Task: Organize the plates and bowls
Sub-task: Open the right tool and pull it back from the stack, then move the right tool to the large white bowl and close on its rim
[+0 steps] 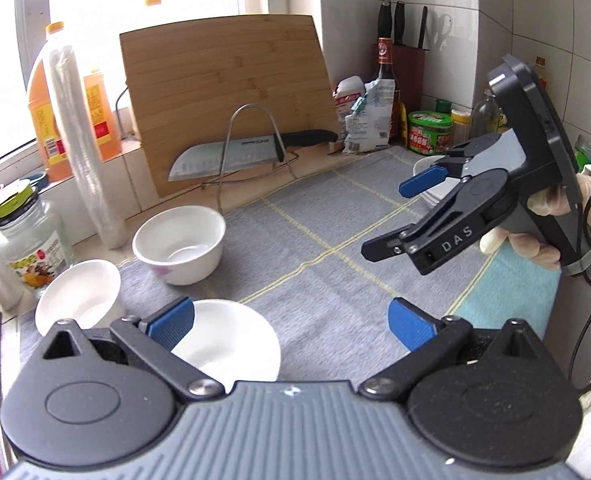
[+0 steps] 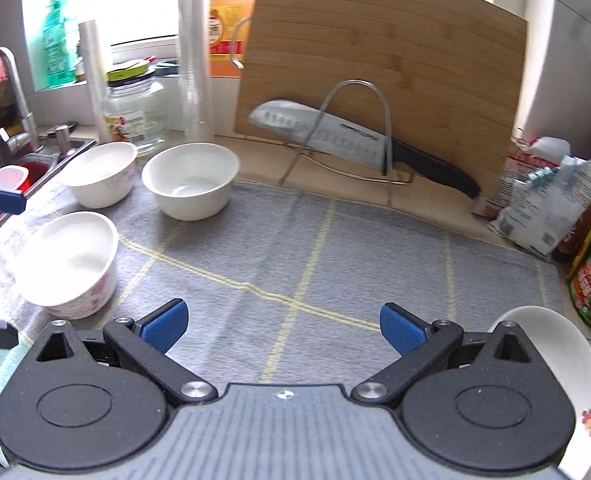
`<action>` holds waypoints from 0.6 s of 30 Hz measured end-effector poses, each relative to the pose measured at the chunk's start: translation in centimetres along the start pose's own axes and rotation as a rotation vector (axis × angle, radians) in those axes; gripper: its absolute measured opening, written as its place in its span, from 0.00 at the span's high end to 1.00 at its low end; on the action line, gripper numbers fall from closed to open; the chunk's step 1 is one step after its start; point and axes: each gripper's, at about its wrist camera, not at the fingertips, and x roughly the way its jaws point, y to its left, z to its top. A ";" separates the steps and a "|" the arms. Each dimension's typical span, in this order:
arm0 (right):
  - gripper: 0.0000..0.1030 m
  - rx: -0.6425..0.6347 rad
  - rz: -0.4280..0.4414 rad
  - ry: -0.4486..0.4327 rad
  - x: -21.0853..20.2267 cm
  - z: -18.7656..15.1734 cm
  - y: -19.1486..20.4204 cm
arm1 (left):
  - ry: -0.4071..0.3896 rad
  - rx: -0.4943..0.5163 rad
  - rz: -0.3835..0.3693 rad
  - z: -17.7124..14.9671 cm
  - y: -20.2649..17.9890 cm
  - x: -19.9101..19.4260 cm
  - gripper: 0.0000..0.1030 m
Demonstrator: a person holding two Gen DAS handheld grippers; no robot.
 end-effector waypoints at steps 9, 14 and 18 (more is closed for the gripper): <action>0.00 -0.152 0.131 0.069 3.6 -1.2 7.7 | 0.106 -0.066 0.048 -6.9 5.6 0.1 0.01; 0.00 -0.193 0.180 0.094 4.5 -1.7 10.1 | 0.145 -0.056 0.026 -8.8 6.8 1.2 0.01; 0.00 -0.227 0.172 0.079 4.8 -1.8 11.3 | 0.148 -0.017 0.004 -9.3 7.2 1.9 0.01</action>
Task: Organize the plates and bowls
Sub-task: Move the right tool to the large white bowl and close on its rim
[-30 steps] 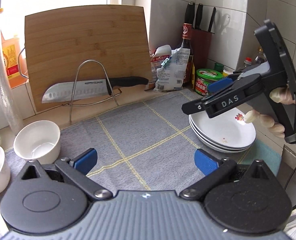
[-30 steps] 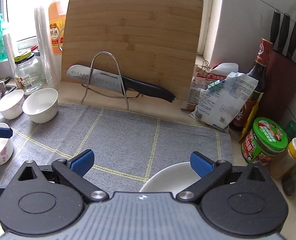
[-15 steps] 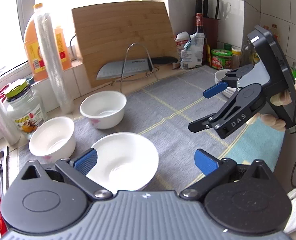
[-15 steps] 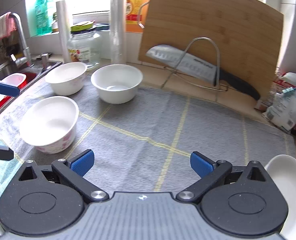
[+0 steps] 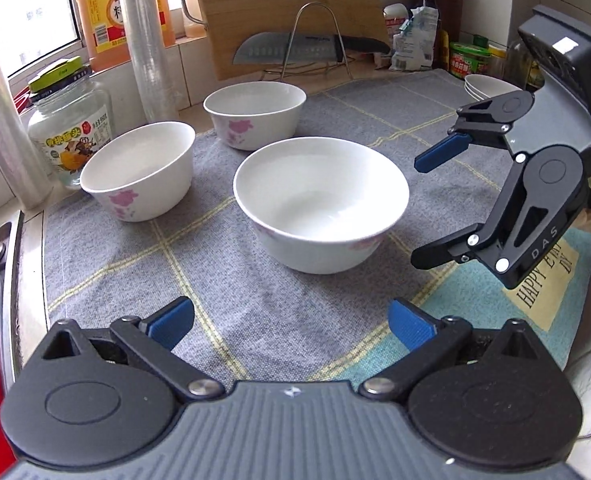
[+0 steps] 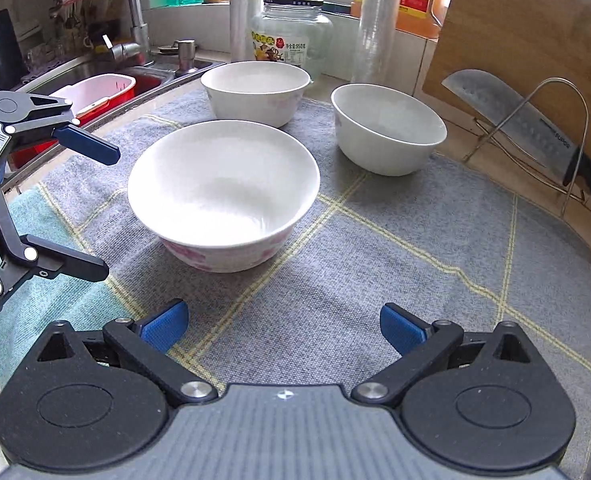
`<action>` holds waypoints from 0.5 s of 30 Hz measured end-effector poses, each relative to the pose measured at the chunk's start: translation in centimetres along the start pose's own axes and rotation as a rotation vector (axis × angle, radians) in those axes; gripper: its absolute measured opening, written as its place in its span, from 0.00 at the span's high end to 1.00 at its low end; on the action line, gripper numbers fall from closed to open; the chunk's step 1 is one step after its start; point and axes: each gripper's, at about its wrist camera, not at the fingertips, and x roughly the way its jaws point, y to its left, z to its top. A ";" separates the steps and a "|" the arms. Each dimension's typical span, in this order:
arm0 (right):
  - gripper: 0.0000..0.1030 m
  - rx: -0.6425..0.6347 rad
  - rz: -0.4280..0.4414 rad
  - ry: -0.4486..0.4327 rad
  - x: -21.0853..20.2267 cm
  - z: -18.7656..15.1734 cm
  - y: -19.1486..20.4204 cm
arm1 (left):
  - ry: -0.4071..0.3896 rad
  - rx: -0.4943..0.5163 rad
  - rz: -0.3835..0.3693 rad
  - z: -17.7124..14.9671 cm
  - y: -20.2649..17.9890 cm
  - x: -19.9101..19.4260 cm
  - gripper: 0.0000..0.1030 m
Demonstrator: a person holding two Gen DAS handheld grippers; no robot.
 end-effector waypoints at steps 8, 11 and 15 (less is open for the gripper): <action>0.00 -0.097 0.022 -0.033 0.2 1.8 0.6 | -0.008 0.179 -0.054 1.2 0.5 1.0 0.01; 0.00 -0.133 0.041 -0.036 0.4 2.5 0.9 | 0.002 0.253 -0.097 1.5 0.7 1.6 0.01; 0.01 -0.171 0.074 -0.024 0.7 3.1 1.1 | 0.000 0.344 -0.133 2.1 0.8 2.0 0.01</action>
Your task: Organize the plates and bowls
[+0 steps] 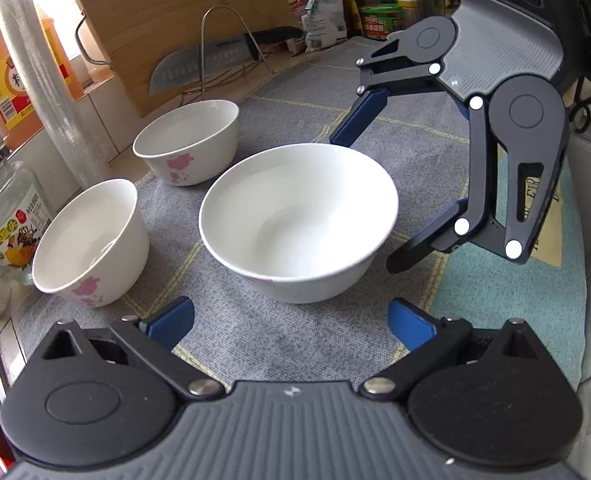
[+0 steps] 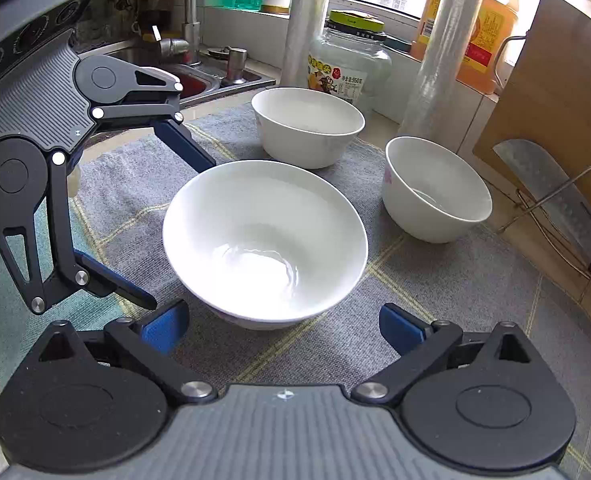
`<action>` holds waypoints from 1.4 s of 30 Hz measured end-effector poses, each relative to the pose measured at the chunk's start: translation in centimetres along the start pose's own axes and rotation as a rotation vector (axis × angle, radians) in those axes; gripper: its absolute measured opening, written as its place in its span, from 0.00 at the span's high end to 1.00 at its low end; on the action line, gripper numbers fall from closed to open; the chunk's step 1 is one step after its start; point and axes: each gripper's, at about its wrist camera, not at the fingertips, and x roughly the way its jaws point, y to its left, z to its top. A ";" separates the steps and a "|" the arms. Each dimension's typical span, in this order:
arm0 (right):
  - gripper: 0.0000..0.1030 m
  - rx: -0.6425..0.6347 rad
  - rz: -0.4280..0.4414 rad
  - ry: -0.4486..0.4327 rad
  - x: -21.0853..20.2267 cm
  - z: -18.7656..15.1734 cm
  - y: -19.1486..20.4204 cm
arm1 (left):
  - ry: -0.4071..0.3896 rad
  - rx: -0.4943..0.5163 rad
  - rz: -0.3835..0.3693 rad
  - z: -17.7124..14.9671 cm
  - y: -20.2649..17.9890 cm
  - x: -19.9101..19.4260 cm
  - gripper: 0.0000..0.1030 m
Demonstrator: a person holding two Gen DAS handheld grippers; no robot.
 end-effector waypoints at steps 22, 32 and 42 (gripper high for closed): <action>0.18 -0.071 0.062 0.033 0.1 1.0 -0.5 | -0.033 0.129 -0.103 2.6 1.4 0.4 0.09; 0.20 -0.081 0.045 0.039 0.0 1.0 -0.2 | -0.040 0.130 -0.121 2.7 1.5 0.8 0.09; 0.20 -0.089 0.036 0.043 -0.1 1.1 -0.1 | -0.034 0.098 -0.165 2.8 1.9 0.9 0.09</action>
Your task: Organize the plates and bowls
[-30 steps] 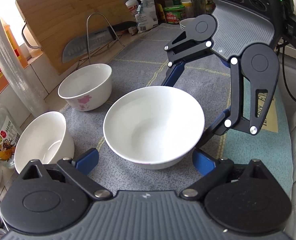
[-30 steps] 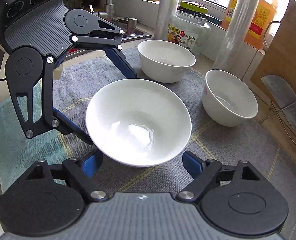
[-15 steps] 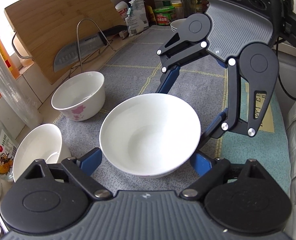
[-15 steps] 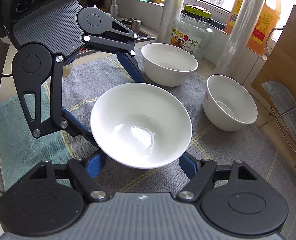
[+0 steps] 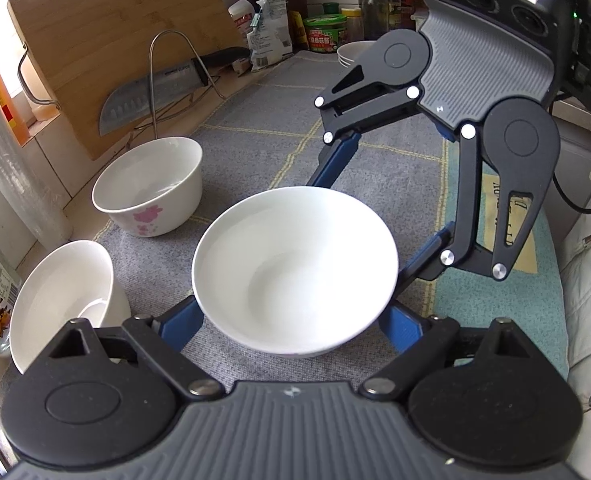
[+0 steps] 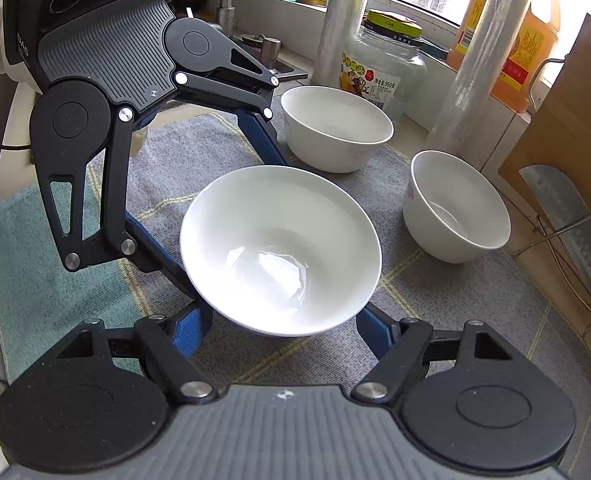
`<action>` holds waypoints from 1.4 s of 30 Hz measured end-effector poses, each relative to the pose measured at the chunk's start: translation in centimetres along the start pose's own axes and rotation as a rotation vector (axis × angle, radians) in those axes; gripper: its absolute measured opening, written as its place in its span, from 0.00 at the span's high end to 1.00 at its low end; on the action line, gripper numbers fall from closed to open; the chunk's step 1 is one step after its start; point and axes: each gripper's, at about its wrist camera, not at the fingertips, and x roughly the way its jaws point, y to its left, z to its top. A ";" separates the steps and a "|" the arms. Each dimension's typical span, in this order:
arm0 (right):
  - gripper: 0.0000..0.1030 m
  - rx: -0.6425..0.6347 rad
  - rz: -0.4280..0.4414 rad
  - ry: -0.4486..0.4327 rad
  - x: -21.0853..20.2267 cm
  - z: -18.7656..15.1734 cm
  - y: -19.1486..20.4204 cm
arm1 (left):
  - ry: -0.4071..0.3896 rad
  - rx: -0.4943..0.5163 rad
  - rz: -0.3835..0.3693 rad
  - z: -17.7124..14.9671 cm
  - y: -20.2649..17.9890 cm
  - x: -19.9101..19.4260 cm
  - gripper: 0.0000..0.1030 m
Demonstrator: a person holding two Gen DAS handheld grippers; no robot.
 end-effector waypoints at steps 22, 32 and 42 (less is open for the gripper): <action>0.20 0.022 -0.064 0.031 -5.9 -3.1 -1.5 | -0.071 0.025 -0.028 5.2 -3.7 0.6 0.10; 0.20 0.071 -0.129 0.066 -9.6 -7.8 -4.5 | -0.109 0.081 -0.077 10.1 -6.1 4.6 0.10; 0.20 0.100 -0.144 0.094 -10.7 -11.2 -6.8 | -0.106 0.095 -0.100 12.9 -7.5 7.8 0.10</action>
